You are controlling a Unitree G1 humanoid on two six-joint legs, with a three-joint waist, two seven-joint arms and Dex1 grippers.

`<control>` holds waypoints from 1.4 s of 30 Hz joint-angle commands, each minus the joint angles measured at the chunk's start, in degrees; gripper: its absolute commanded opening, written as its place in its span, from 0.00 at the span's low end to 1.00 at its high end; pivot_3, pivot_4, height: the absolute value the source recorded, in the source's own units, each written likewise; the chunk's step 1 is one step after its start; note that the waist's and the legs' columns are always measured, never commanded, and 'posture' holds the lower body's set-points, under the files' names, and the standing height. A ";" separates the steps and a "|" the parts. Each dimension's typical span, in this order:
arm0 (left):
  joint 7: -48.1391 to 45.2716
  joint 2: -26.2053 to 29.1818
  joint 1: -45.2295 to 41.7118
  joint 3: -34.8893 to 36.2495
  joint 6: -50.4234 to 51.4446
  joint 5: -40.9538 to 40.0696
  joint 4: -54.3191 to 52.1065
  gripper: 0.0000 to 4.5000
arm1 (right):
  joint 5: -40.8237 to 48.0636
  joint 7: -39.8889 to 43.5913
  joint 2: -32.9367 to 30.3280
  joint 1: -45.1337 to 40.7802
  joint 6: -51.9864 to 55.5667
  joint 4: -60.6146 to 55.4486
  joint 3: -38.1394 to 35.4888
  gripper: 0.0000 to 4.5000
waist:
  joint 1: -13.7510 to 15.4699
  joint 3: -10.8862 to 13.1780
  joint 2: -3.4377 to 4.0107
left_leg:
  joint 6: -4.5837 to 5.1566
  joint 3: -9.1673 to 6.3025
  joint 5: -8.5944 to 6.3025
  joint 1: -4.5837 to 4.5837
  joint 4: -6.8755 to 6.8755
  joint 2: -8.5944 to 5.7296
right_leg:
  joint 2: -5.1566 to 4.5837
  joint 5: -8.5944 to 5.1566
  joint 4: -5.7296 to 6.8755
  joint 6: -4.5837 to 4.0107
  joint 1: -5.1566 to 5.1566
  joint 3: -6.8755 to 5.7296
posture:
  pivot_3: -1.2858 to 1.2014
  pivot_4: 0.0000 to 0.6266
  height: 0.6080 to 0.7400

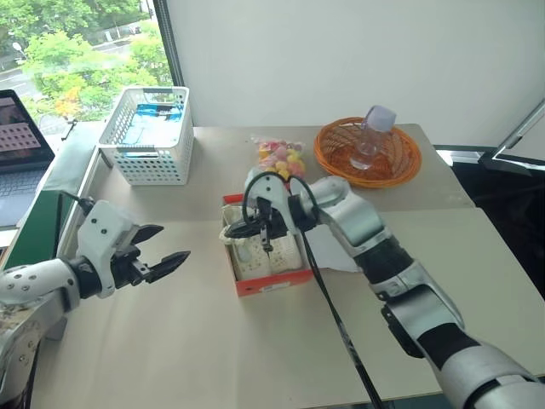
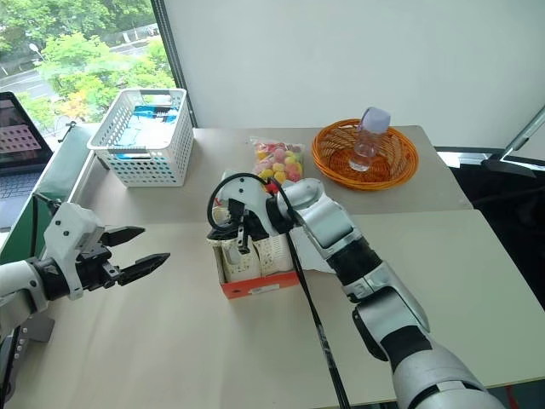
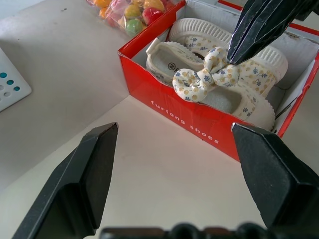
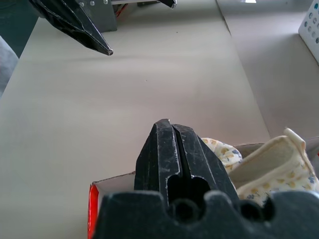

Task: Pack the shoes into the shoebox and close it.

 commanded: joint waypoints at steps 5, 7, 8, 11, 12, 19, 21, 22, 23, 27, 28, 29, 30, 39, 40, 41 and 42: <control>1.18 0.33 1.29 3.16 -0.27 -0.99 -3.36 0.86 | -4.07 -3.32 5.35 -5.79 -11.84 16.53 -1.61 0.01 | -0.23 0.00 0.01 | -0.01 0.01 0.00 0.01 0.00 0.00 | 0.00 0.00 0.03 -0.01 -0.01 0.01 | 0.52 0.24 1.00; 1.43 0.31 1.55 3.42 -0.10 -1.20 -3.64 0.86 | -5.15 -4.05 6.41 -6.27 -14.68 21.25 -1.82 0.01 | -0.30 0.00 0.01 | -0.01 0.01 0.00 0.00 0.00 0.00 | 0.00 0.00 0.03 -0.01 -0.02 0.01 | 0.52 0.24 1.00; 1.55 0.30 1.68 3.55 -0.05 -1.30 -3.75 0.86 | -5.87 -4.50 6.79 -6.54 -16.23 23.49 -1.89 0.01 | -0.41 0.00 0.01 | -0.01 0.01 0.00 0.00 0.00 0.00 | 0.00 0.00 0.03 -0.01 -0.01 0.01 | 0.52 0.24 1.00; 1.93 0.38 2.01 3.77 0.15 -1.57 -4.07 0.86 | -9.33 -7.63 7.66 -7.90 -22.00 31.60 -1.54 0.01 | -0.46 0.00 0.01 | -0.01 0.00 0.00 -0.01 0.00 0.00 | -0.01 0.01 0.03 -0.01 -0.01 0.01 | 0.52 0.24 1.00; 2.04 0.43 2.13 3.84 0.17 -1.66 -4.17 0.86 | -9.97 -7.91 7.85 -8.21 -23.32 33.23 -1.54 0.01 | -0.54 0.00 0.01 | -0.01 0.00 0.01 -0.01 0.00 0.00 | -0.01 0.01 0.03 -0.01 -0.01 0.01 | 0.52 0.24 1.00; 2.46 0.86 2.75 4.58 0.33 -2.00 -4.25 0.86 | -15.60 -9.66 7.85 -7.06 -30.02 39.58 0.09 0.01 | -1.13 0.00 0.01 | -0.02 -0.01 0.01 0.02 0.00 0.00 | -0.01 0.01 0.07 -0.01 0.01 0.02 | 0.52 0.24 1.00; 2.55 0.89 2.68 4.29 0.22 -1.95 -4.24 0.86 | -17.03 -10.06 7.66 -6.62 -31.20 40.33 0.44 0.01 | -1.08 0.00 0.01 | -0.02 -0.01 0.01 0.02 0.00 -0.01 | -0.01 0.01 0.09 -0.01 0.02 0.02 | 0.52 0.24 1.00; 2.54 0.92 2.65 4.19 0.16 -1.95 -4.19 0.86 | -17.70 -10.26 7.62 -6.45 -31.71 40.63 0.56 0.01 | -1.05 0.00 0.01 | -0.02 -0.01 0.01 0.03 0.00 -0.01 | -0.01 0.01 0.09 -0.01 0.03 0.02 | 0.52 0.24 1.00; 2.48 1.00 2.55 4.00 0.02 -1.85 -4.03 0.86 | -19.10 -10.68 7.24 -6.13 -32.62 40.51 1.40 0.01 | -1.05 0.00 0.01 | -0.02 -0.01 0.01 0.04 0.00 -0.01 | -0.02 0.01 0.10 -0.01 0.04 0.02 | 0.52 0.24 1.00; 2.27 1.33 1.92 3.14 -0.49 -1.48 -3.42 0.86 | -24.48 -12.61 5.73 -5.09 -35.83 39.56 4.80 0.01 | -1.00 0.00 0.01 | -0.03 -0.03 0.01 0.15 0.00 -0.01 | -0.02 0.00 0.09 0.00 0.16 0.01 | 0.52 0.24 1.00; 2.24 1.41 1.62 2.80 -0.64 -1.40 -3.23 0.86 | -25.94 -13.04 5.20 -4.67 -36.62 38.88 5.88 0.01 | -0.97 0.00 0.02 | -0.03 -0.03 0.01 0.19 0.00 -0.02 | -0.02 0.00 0.08 0.00 0.21 0.00 | 0.52 0.24 1.00; 2.18 1.51 1.32 2.41 -0.79 -1.33 -3.07 0.86 | -26.88 -13.15 4.81 -4.27 -37.08 38.11 6.56 0.01 | -0.92 0.01 0.02 | -0.03 -0.03 0.01 0.24 0.00 -0.02 | -0.03 0.00 0.07 0.00 0.27 0.00 | 0.52 0.24 1.00; 2.14 1.58 1.11 2.16 -0.87 -1.29 -2.97 0.86 | -27.39 -13.16 4.58 -4.02 -37.33 37.61 6.91 0.01 | -0.83 0.01 0.02 | -0.03 -0.03 0.01 0.33 -0.01 -0.02 | -0.03 0.00 0.05 0.00 0.37 0.00 | 0.52 0.24 1.00; 1.49 2.42 -2.26 -2.08 -2.41 -0.46 -0.40 0.86 | -22.14 -4.50 1.47 0.63 -27.32 17.88 3.24 0.01 | 0.15 0.00 0.02 | -0.05 -0.04 0.00 0.48 -0.03 -0.04 | -0.04 -0.02 0.03 0.01 0.51 -0.02 | 0.52 0.24 1.00; 1.26 2.54 -2.71 -2.60 -2.67 -0.39 0.02 0.86 | -20.34 -2.95 1.10 1.07 -23.98 14.42 1.92 0.01 | 0.20 0.00 0.02 | -0.04 -0.04 0.00 0.47 -0.03 -0.04 | -0.04 -0.02 0.03 0.00 0.52 -0.02 | 0.52 0.24 1.00; 0.74 2.80 -3.25 -3.33 -2.98 -0.34 0.62 0.86 | -17.24 -0.47 0.22 1.31 -18.12 8.81 -0.04 0.01 | 0.29 0.01 0.02 | -0.04 -0.04 0.00 0.47 -0.02 -0.04 | -0.04 -0.02 0.02 0.00 0.51 -0.02 | 0.52 0.24 1.00; 0.33 2.97 -3.52 -3.76 -3.23 -0.29 1.01 0.86 | -15.22 1.17 -0.40 1.53 -13.92 4.79 -1.29 0.01 | 0.40 0.01 0.02 | -0.04 -0.04 0.00 0.45 -0.02 -0.04 | -0.04 -0.02 0.03 0.01 0.51 -0.02 | 0.52 0.24 1.00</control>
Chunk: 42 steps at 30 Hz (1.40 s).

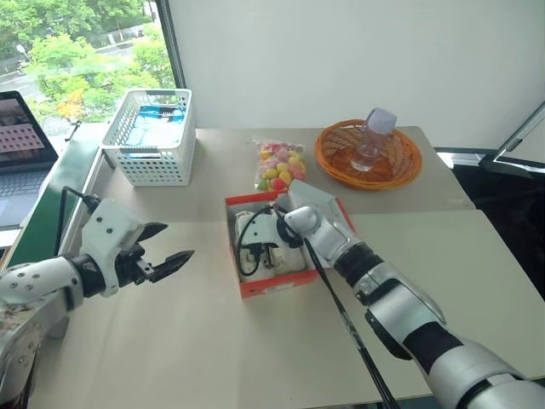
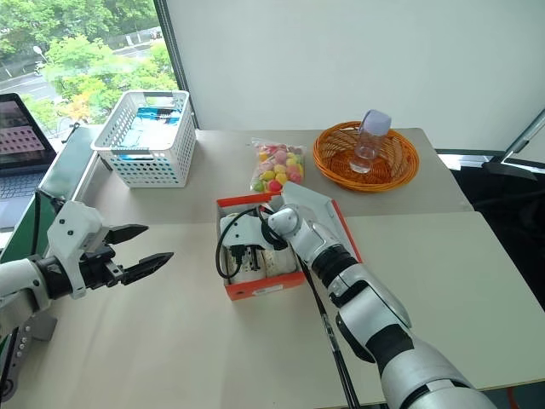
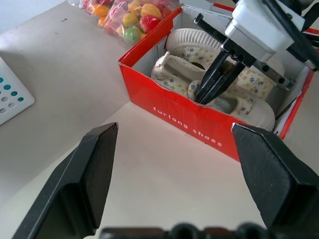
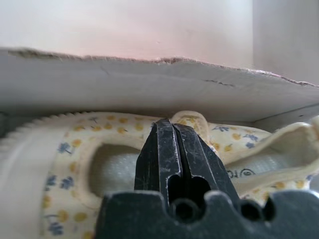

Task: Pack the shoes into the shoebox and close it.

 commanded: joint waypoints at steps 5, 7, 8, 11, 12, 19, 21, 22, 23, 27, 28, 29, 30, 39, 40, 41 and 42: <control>-5.01 3.02 -2.70 -3.76 -3.71 1.03 2.79 0.86 | 17.52 9.49 -7.31 -0.87 34.51 -31.85 -12.41 0.01 | 0.11 0.02 0.02 | 0.00 0.01 0.00 -0.06 0.00 0.02 | 0.01 0.00 0.03 -0.01 -0.10 0.00 | 0.52 0.24 1.00; -6.23 3.43 -4.78 -6.03 -4.72 1.75 4.55 0.86 | 19.34 9.40 -10.82 -0.82 39.28 -36.35 -14.41 0.01 | 0.12 0.01 0.02 | 0.00 0.01 0.00 -0.04 -0.02 0.03 | 0.02 -0.02 0.03 -0.03 -0.10 -0.01 | 0.52 0.24 1.00; -6.74 3.59 -5.54 -6.88 -5.22 2.08 5.28 0.86 | 20.07 9.09 -12.16 -0.71 41.07 -38.02 -15.05 0.01 | 0.27 0.01 0.02 | -0.01 0.02 -0.01 -0.01 -0.02 0.03 | 0.02 -0.03 0.03 -0.04 -0.08 -0.01 | 0.52 0.24 1.00; -8.61 3.83 -8.24 -9.54 -6.45 2.90 7.28 0.86 | 21.94 8.05 -16.50 0.44 45.69 -42.39 -16.68 0.01 | 0.21 0.01 0.01 | 0.00 0.05 -0.01 -0.02 -0.01 0.02 | 0.01 -0.04 -0.02 -0.05 -0.07 -0.03 | 0.52 0.24 1.00; -10.01 3.94 -10.69 -11.71 -7.19 3.44 8.88 0.86 | 22.77 7.83 -20.13 2.80 49.54 -45.93 -18.51 0.01 | 0.20 0.01 0.01 | 0.00 0.05 0.00 -0.03 -0.01 0.02 | 0.01 -0.04 -0.02 -0.05 -0.09 -0.02 | 0.52 0.24 1.00; -16.16 3.87 -19.42 -19.39 -11.65 7.24 16.77 0.86 | 33.84 5.90 -34.45 20.66 71.49 -66.59 -29.39 0.01 | 1.42 0.02 0.01 | 0.04 0.02 -0.04 -0.17 -0.02 -0.03 | 0.00 -0.09 -0.14 0.02 -0.11 -0.01 | 0.52 0.24 1.00; -18.13 3.07 -22.55 -22.32 -13.11 8.65 19.57 0.86 | 35.90 4.35 -35.98 30.40 75.60 -70.61 -34.69 0.01 | 1.57 0.02 0.00 | 0.05 -0.01 -0.04 -0.16 -0.02 -0.03 | 0.02 -0.13 -0.12 0.03 -0.10 -0.02 | 0.52 0.24 1.00; -18.90 2.75 -23.74 -23.35 -13.66 9.17 20.64 0.86 | 36.32 2.68 -35.75 34.11 77.04 -71.44 -36.62 0.01 | 1.60 0.01 -0.01 | 0.05 -0.06 -0.04 -0.12 -0.02 -0.04 | 0.03 -0.17 -0.12 0.03 -0.04 -0.04 | 0.52 0.24 1.00; -19.59 2.48 -24.80 -24.18 -14.21 9.71 21.65 0.86 | 35.96 0.90 -36.07 37.65 76.65 -71.98 -37.24 0.01 | 1.43 0.01 0.00 | 0.05 -0.06 -0.04 -0.09 0.00 -0.04 | 0.02 -0.19 -0.12 0.05 0.02 -0.04 | 0.52 0.24 1.00; -21.50 1.85 -27.68 -26.04 -15.69 11.26 24.61 0.86 | 37.24 -6.27 -28.83 42.96 76.78 -70.67 -40.64 0.01 | 0.52 0.02 -0.01 | 0.06 -0.04 -0.04 -0.02 0.17 -0.04 | 0.06 -0.40 -0.08 0.42 0.08 0.09 | 0.52 0.24 1.00; -21.90 1.70 -28.38 -26.40 -15.81 11.52 25.11 0.86 | 36.16 -8.03 -28.20 44.34 74.36 -69.35 -39.26 0.01 | 0.28 0.03 0.02 | 0.06 -0.05 -0.04 -0.03 0.25 -0.04 | 0.08 -0.41 -0.02 0.47 0.05 0.13 | 0.52 0.24 1.00; -22.18 1.57 -29.04 -26.68 -15.73 11.67 25.37 0.86 | 34.29 -11.00 -26.81 44.96 71.96 -66.49 -37.80 0.01 | 0.25 0.03 0.01 | 0.07 -0.05 -0.04 -0.03 0.30 -0.06 | 0.07 -0.38 0.04 0.56 0.06 0.17 | 0.52 0.24 1.00; -22.39 1.48 -29.50 -26.87 -15.69 11.77 25.57 0.86 | 33.21 -13.24 -25.80 45.32 70.29 -64.40 -36.88 0.01 | 0.15 0.01 -0.02 | 0.07 -0.07 -0.03 -0.02 0.35 -0.06 | 0.07 -0.38 0.04 0.57 0.10 0.16 | 0.52 0.24 1.00; -22.97 4.75 -27.29 -23.35 -13.72 11.21 22.96 0.86 | 35.18 -24.91 -9.92 42.10 60.97 -41.52 -43.02 0.01 | 0.09 0.03 0.01 | 0.09 -0.03 -0.03 -0.07 0.46 -0.07 | 0.08 -0.33 0.11 0.61 0.07 0.25 | 0.52 0.24 1.00; -22.87 5.11 -26.84 -22.84 -13.47 11.10 22.60 0.86 | 36.08 -26.15 -7.97 41.61 59.66 -38.91 -44.92 0.01 | 0.07 0.03 0.01 | 0.09 -0.03 -0.04 -0.07 0.46 -0.07 | 0.08 -0.33 0.10 0.61 0.07 0.25 | 0.52 0.24 1.00; -22.75 5.34 -26.51 -22.40 -13.19 11.02 22.31 0.86 | 36.69 -27.32 -6.38 41.14 58.14 -36.44 -46.58 0.01 | 0.05 0.03 0.01 | 0.10 -0.03 -0.04 -0.07 0.45 -0.07 | 0.09 -0.33 0.10 0.60 0.07 0.24 | 0.52 0.24 1.00; -22.68 5.56 -26.21 -22.03 -12.99 10.92 22.06 0.86 | 37.20 -28.17 -5.02 40.80 56.45 -34.33 -48.10 0.01 | 0.04 0.04 0.04 | 0.10 -0.03 -0.04 -0.06 0.45 -0.07 | 0.09 -0.32 0.11 0.60 0.07 0.25 | 0.52 0.24 1.00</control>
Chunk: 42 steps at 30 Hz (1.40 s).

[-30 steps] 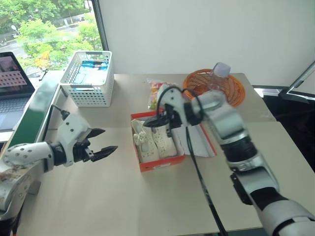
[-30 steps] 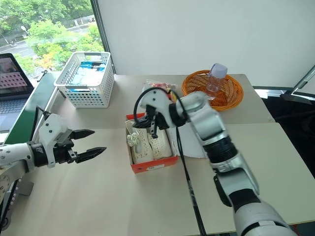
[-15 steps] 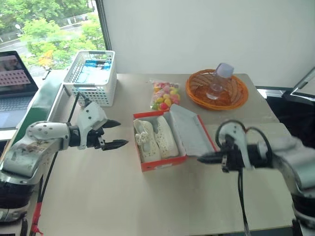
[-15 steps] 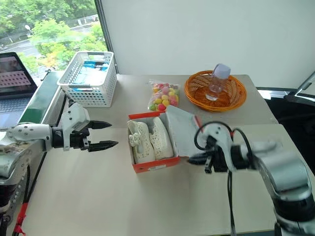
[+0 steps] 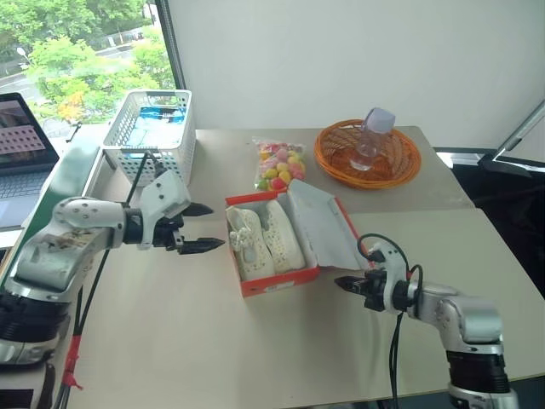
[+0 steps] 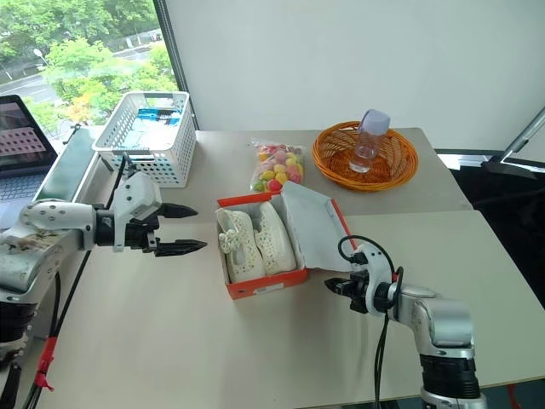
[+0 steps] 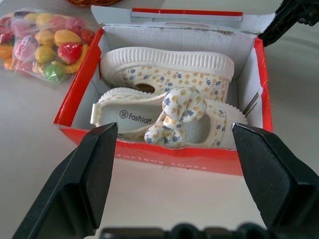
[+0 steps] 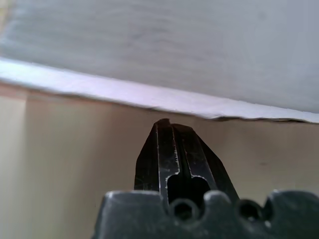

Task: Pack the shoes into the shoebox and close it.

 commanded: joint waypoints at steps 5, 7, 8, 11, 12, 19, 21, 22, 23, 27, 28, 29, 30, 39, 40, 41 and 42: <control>0.29 1.50 1.15 3.92 1.20 -0.90 -3.53 0.86 | 16.71 -6.73 10.56 -5.13 -10.01 16.65 -23.21 0.01 | -0.19 -0.05 -0.07 | 0.00 0.00 0.01 0.14 0.03 0.02 | 0.01 0.04 -0.01 0.09 0.15 0.01 | 0.52 0.24 1.00; 0.34 1.60 1.11 4.06 1.15 -0.71 -3.37 0.86 | 24.69 -4.51 11.52 -4.44 -12.40 23.32 -32.16 0.01 | -0.17 -0.05 -0.08 | 0.03 0.00 0.02 0.18 0.05 0.02 | 0.01 0.07 -0.05 0.09 0.24 0.01 | 0.52 0.24 1.00; 0.33 1.67 1.09 4.10 1.08 -0.63 -3.24 0.86 | 25.95 -3.23 11.23 -3.54 -13.71 25.47 -33.66 0.01 | -0.07 -0.05 -0.08 | 0.03 0.00 0.02 0.23 0.04 0.02 | 0.00 0.08 -0.09 0.09 0.31 0.00 | 0.52 0.24 1.00; 0.04 1.80 0.72 3.97 0.73 -0.44 -2.54 0.86 | 27.43 0.47 10.54 -0.45 -15.36 27.37 -32.50 0.01 | 0.11 -0.05 -0.07 | 0.05 -0.05 -0.02 0.64 -0.03 0.03 | -0.02 -0.03 -0.29 -0.03 0.82 -0.08 | 0.52 0.24 1.00; -0.08 1.83 0.45 3.89 0.65 -0.39 -2.27 0.86 | 27.78 1.91 10.51 0.89 -15.40 26.98 -31.34 0.01 | 0.13 -0.06 -0.07 | 0.05 -0.03 -0.02 0.65 -0.03 0.02 | -0.04 -0.08 -0.31 -0.11 0.83 -0.07 | 0.52 0.24 1.00; -0.54 1.75 -0.22 3.40 0.07 0.14 -1.36 0.86 | 30.80 4.00 10.47 2.83 -15.66 19.98 -24.89 0.01 | 0.05 -0.10 -0.11 | 0.03 -0.05 -0.03 0.64 -0.06 0.03 | -0.06 -0.17 -0.29 -0.24 0.80 -0.08 | 0.52 0.24 1.00; -0.41 1.57 -0.34 3.25 0.12 0.36 -1.39 0.86 | 32.05 3.45 10.06 1.56 -15.17 17.85 -23.81 0.01 | -0.11 -0.07 -0.07 | -0.01 -0.03 -0.06 0.63 -0.06 0.04 | -0.06 -0.17 -0.28 -0.25 0.77 -0.06 | 0.52 0.24 1.00; -0.18 1.49 -0.03 3.44 0.24 0.31 -1.68 0.86 | 32.89 3.05 9.58 0.51 -14.39 15.90 -22.87 0.01 | -0.33 -0.04 -0.01 | -0.03 -0.01 -0.07 0.62 -0.07 0.04 | -0.06 -0.16 -0.27 -0.26 0.73 -0.03 | 0.52 0.24 1.00; 0.06 1.46 0.43 3.70 0.35 0.24 -2.09 0.86 | 34.33 2.51 9.12 -0.72 -13.51 14.05 -22.33 0.01 | -0.45 0.00 0.05 | -0.24 0.01 -0.19 0.61 -0.07 0.04 | -0.06 -0.16 -0.25 -0.26 0.70 0.00 | 0.52 0.24 1.00; 1.23 1.50 2.64 5.09 1.09 -0.36 -3.96 0.86 | 38.08 -0.15 7.14 -5.56 -11.28 10.13 -20.79 0.01 | -1.03 0.19 0.35 | 0.05 0.05 -0.02 0.57 -0.07 0.01 | -0.05 -0.09 -0.20 -0.13 0.61 0.12 | 0.52 0.24 1.00; 1.63 1.48 3.21 5.49 1.39 -0.54 -4.43 0.86 | 38.44 -1.08 6.62 -6.88 -10.99 9.82 -20.30 0.01 | -1.07 0.19 0.35 | 0.05 0.05 -0.02 0.57 -0.07 0.01 | -0.04 0.00 -0.20 0.02 0.61 0.11 | 0.52 0.24 1.00; 1.93 1.46 3.72 5.83 1.57 -0.69 -4.83 0.86 | 38.64 -1.92 6.18 -8.08 -10.89 9.67 -19.79 0.01 | -1.12 0.19 0.35 | 0.06 0.04 -0.02 0.56 -0.10 0.02 | -0.04 0.01 -0.21 0.05 0.60 0.09 | 0.52 0.24 1.00; 2.22 1.45 4.22 6.17 1.75 -0.82 -5.25 0.86 | 38.95 -2.67 5.80 -9.21 -10.66 9.53 -19.33 0.01 | -1.12 0.19 0.35 | 0.06 0.03 -0.02 0.56 -0.14 0.02 | -0.04 0.02 -0.22 0.06 0.60 0.08 | 0.52 0.24 1.00; 4.57 1.95 8.72 9.98 3.62 -1.52 -8.53 0.86 | 39.80 -6.07 2.70 -17.19 -5.05 5.64 -10.42 0.01 | -1.51 0.21 0.37 | 0.08 0.07 -0.02 0.45 -0.23 0.00 | -0.06 0.02 -0.22 0.06 0.44 0.11 | 0.52 0.24 1.00; 4.90 2.01 9.27 10.50 3.81 -1.38 -8.94 0.86 | 38.82 -5.49 2.14 -17.90 -4.59 5.11 -8.35 0.01 | -1.56 0.21 0.37 | 0.08 0.06 -0.02 0.44 -0.23 0.01 | -0.04 0.02 -0.21 0.06 0.41 0.11 | 0.52 0.24 1.00; 5.19 2.03 9.79 11.08 4.11 -1.41 -9.35 0.86 | 38.46 -5.19 1.83 -18.79 -4.03 4.84 -6.74 0.01 | -1.65 0.21 0.37 | 0.08 0.06 -0.02 0.43 -0.23 0.01 | -0.03 0.02 -0.20 0.05 0.39 0.11 | 0.52 0.24 1.00; 5.46 2.05 10.34 11.69 4.41 -1.52 -9.83 0.86 | 38.21 -4.89 1.50 -19.78 -3.60 4.73 -5.26 0.01 | -1.66 0.21 0.37 | 0.08 0.07 -0.02 0.41 -0.24 0.01 | -0.03 0.01 -0.20 0.05 0.35 0.12 | 0.52 0.24 1.00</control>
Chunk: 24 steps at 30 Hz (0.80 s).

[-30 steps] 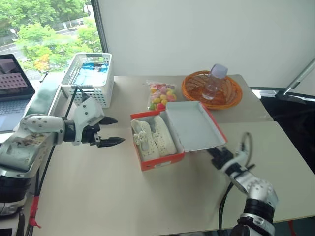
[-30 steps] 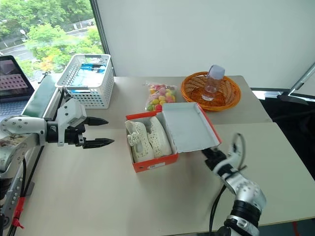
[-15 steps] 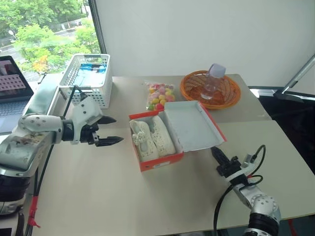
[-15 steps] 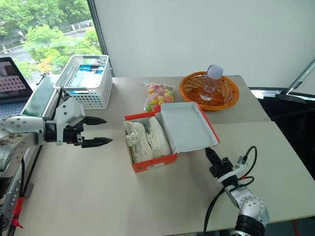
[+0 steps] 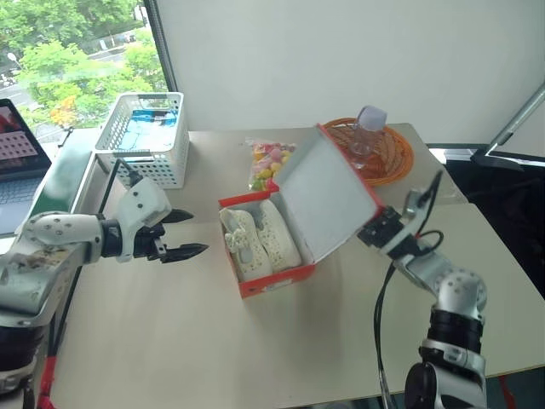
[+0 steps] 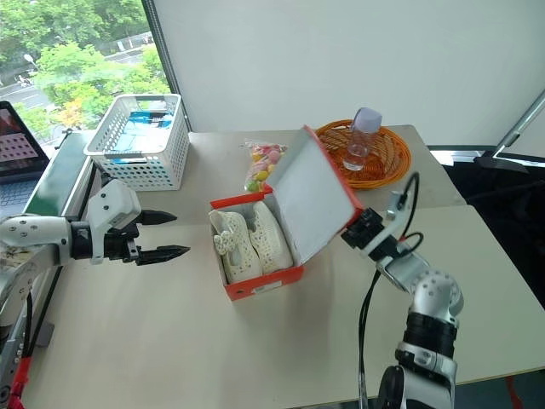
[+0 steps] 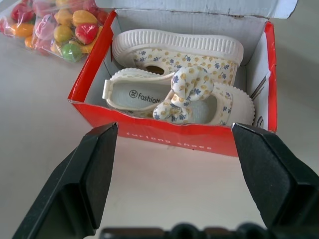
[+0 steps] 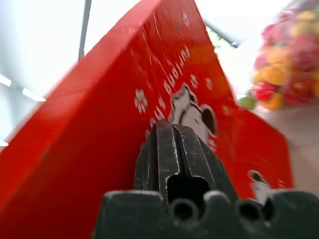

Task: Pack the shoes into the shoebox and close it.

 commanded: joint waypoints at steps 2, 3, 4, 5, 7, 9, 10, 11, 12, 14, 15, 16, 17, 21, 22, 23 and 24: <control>1.58 1.22 1.94 4.60 1.33 -0.88 -3.60 0.86 | -0.20 2.51 -1.40 -4.45 2.16 -2.75 6.34 0.01 | 0.03 0.00 0.00 | 0.00 -0.01 0.00 -0.15 0.00 0.00 | 0.00 0.01 0.01 -0.01 -0.14 0.00 | 0.52 0.24 1.00; 1.83 1.28 2.87 5.55 1.79 -1.09 -4.37 0.86 | -0.61 2.88 -1.57 -5.85 2.49 -2.49 7.85 0.01 | 0.06 0.00 0.00 | 0.01 -0.01 0.01 -0.26 0.00 -0.01 | 0.00 0.03 0.02 -0.03 -0.25 -0.01 | 0.52 0.24 1.00; 2.05 1.32 3.68 6.37 2.18 -1.18 -5.05 0.86 | -1.39 3.23 -1.87 -6.92 2.64 -2.17 9.35 0.01 | 0.06 0.00 0.00 | 0.01 -0.01 0.01 -0.36 0.00 -0.02 | 0.00 0.06 0.02 -0.05 -0.32 0.00 | 0.52 0.24 1.00; 2.23 1.34 4.22 6.92 2.45 -1.25 -5.51 0.86 | -1.91 3.45 -2.13 -7.57 2.68 -1.87 10.34 0.01 | 0.07 0.00 0.00 | 0.01 0.01 0.01 -0.40 0.00 -0.03 | -0.01 0.17 0.02 -0.20 -0.38 0.02 | 0.52 0.24 1.00; 2.97 1.27 6.51 9.52 3.65 -1.62 -7.30 0.86 | -4.69 5.82 -3.21 -10.13 2.66 -1.27 15.09 0.01 | 0.09 0.00 0.00 | 0.01 0.01 0.01 -0.45 0.00 -0.03 | -0.01 0.22 0.00 -0.29 -0.41 0.00 | 0.52 0.24 1.00; 3.69 1.25 8.83 11.77 4.58 -1.99 -9.18 0.86 | -9.45 8.99 -4.92 -12.74 1.43 -0.33 21.41 0.01 | 0.08 0.00 0.00 | 0.01 0.01 0.01 -0.47 0.00 -0.02 | -0.01 0.21 -0.01 -0.29 -0.44 -0.01 | 0.52 0.24 1.00; 4.06 1.10 9.73 12.67 5.10 -2.30 -10.05 0.86 | -11.46 11.02 -5.64 -13.90 0.53 0.23 24.20 0.01 | 0.04 0.00 0.00 | 0.01 0.01 0.01 -0.46 0.00 -0.02 | -0.01 0.21 -0.01 -0.30 -0.43 -0.01 | 0.52 0.24 1.00; 4.46 0.92 10.55 13.47 5.55 -2.59 -10.81 0.86 | -13.95 13.46 -6.54 -15.09 -0.78 0.94 27.37 0.01 | 0.04 0.00 0.00 | 0.01 0.01 0.01 -0.46 0.00 -0.02 | 0.00 0.21 -0.01 -0.30 -0.45 -0.02 | 0.52 0.24 1.00; 4.83 0.83 11.09 13.92 5.81 -2.77 -11.32 0.86 | -16.08 15.58 -7.06 -16.09 -2.11 1.94 29.76 0.01 | 0.07 0.00 0.00 | 0.01 0.01 0.01 -0.46 0.00 -0.02 | -0.01 0.21 0.01 -0.30 -0.45 -0.02 | 0.52 0.24 1.00; 5.53 0.63 11.89 14.52 6.23 -3.11 -12.12 0.86 | -19.71 18.91 -7.08 -18.14 -4.51 4.52 33.50 0.01 | 0.15 0.00 0.00 | 0.01 0.01 0.01 -0.45 0.00 -0.02 | 0.00 0.20 0.00 -0.31 -0.45 -0.03 | 0.52 0.24 1.00; 5.93 0.39 12.37 14.92 6.57 -3.29 -12.61 0.86 | -21.90 20.50 -6.44 -19.65 -6.13 6.65 35.61 0.01 | 0.20 0.00 0.00 | 0.01 0.01 0.01 -0.45 0.00 -0.02 | -0.01 0.20 0.01 -0.31 -0.45 -0.03 | 0.52 0.24 1.00; 6.24 0.23 12.79 15.24 6.79 -3.40 -13.00 0.86 | -23.62 21.83 -5.76 -20.89 -7.42 8.55 37.14 0.01 | 0.20 0.00 0.00 | 0.01 0.02 0.01 -0.45 0.00 -0.02 | -0.01 0.20 0.00 -0.31 -0.45 -0.03 | 0.52 0.24 1.00; 6.49 0.10 13.15 15.49 6.94 -3.51 -13.30 0.86 | -25.28 23.13 -5.03 -22.07 -8.68 10.41 38.57 0.01 | 0.19 0.00 0.00 | 0.01 0.03 0.01 -0.46 0.00 -0.02 | -0.01 0.21 0.00 -0.32 -0.45 -0.03 | 0.52 0.24 1.00; 7.82 -0.58 14.27 16.21 7.44 -3.95 -14.14 0.86 | -32.52 27.96 -1.76 -26.12 -14.77 17.99 44.35 0.01 | 0.17 0.00 0.00 | 0.01 0.02 0.01 -0.46 0.00 -0.01 | 0.01 0.23 0.01 -0.36 -0.47 -0.04 | 0.52 0.24 1.00; 8.18 -0.78 14.61 16.32 7.54 -4.02 -14.43 0.86 | -34.28 28.96 -0.67 -26.95 -16.49 20.17 45.67 0.01 | 0.14 0.00 0.00 | 0.00 0.02 0.00 -0.48 0.00 -0.01 | 0.01 0.23 0.01 -0.36 -0.48 -0.05 | 0.52 0.24 1.00; 8.57 -0.97 14.97 16.47 7.67 -4.12 -14.79 0.86 | -36.05 29.74 0.32 -27.67 -17.99 22.31 46.85 0.01 | 0.14 0.00 -0.01 | 0.00 0.03 0.00 -0.47 0.00 -0.01 | 0.00 0.24 0.01 -0.37 -0.48 -0.05 | 0.52 0.24 1.00; 8.98 -1.15 15.29 16.62 7.81 -4.20 -15.08 0.86 | -38.27 30.41 1.02 -28.36 -19.86 24.36 48.34 0.01 | 0.06 0.00 -0.01 | 0.00 0.02 0.00 -0.47 0.00 -0.01 | 0.01 0.24 0.01 -0.37 -0.48 -0.05 | 0.52 0.24 1.00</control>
